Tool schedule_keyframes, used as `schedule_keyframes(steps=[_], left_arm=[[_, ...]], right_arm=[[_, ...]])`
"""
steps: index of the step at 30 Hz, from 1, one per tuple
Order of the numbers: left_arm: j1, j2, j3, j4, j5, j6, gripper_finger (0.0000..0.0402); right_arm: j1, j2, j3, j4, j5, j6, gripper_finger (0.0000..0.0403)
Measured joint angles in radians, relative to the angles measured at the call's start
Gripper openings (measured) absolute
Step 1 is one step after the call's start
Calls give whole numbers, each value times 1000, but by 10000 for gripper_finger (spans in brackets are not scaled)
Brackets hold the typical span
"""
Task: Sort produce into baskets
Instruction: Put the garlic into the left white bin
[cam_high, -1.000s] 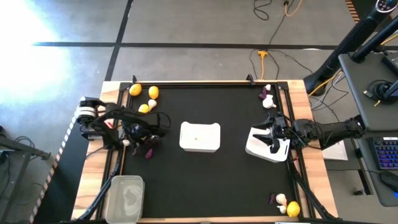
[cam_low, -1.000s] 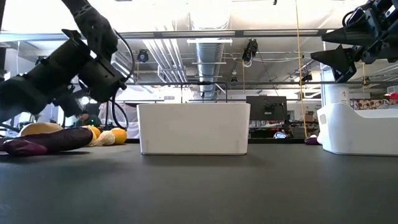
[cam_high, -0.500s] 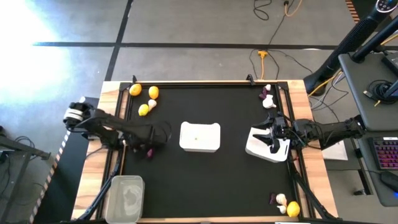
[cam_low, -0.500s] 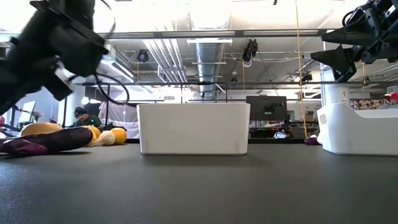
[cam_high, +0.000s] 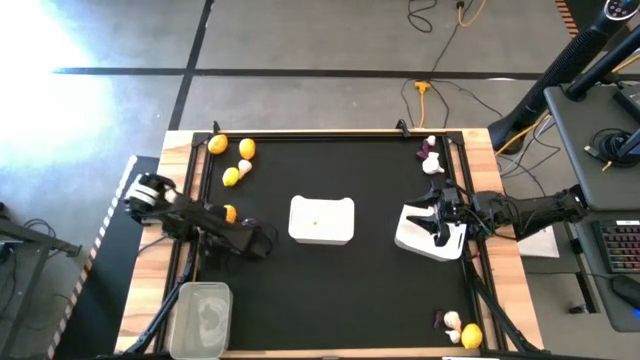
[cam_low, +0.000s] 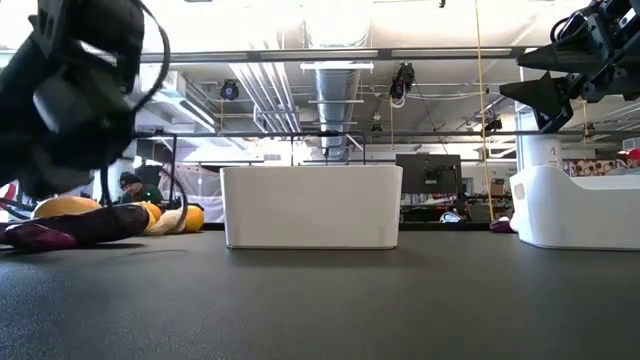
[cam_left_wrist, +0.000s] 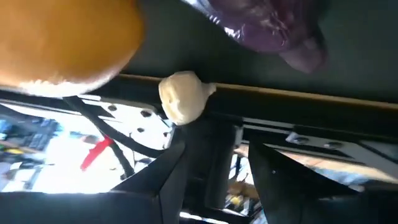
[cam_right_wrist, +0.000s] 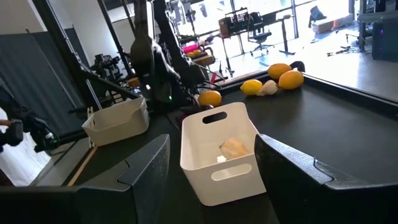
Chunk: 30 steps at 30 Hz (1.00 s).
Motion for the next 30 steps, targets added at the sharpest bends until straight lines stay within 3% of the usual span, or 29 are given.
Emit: schedule_keyframes(steps=[9, 20, 24, 30], left_arm=[[11, 133, -28, 121, -54, 72, 155], [56, 135, -60, 158, -55, 52, 151], [65, 132, -61, 160, -54, 40, 117], [66, 115, -47, 151, -5, -16, 30]], right_arm=[[0, 0, 0, 0, 0, 0, 228], [0, 0, 0, 0, 0, 0, 228], [0, 0, 0, 0, 0, 0, 228], [0, 0, 0, 0, 0, 0, 228]])
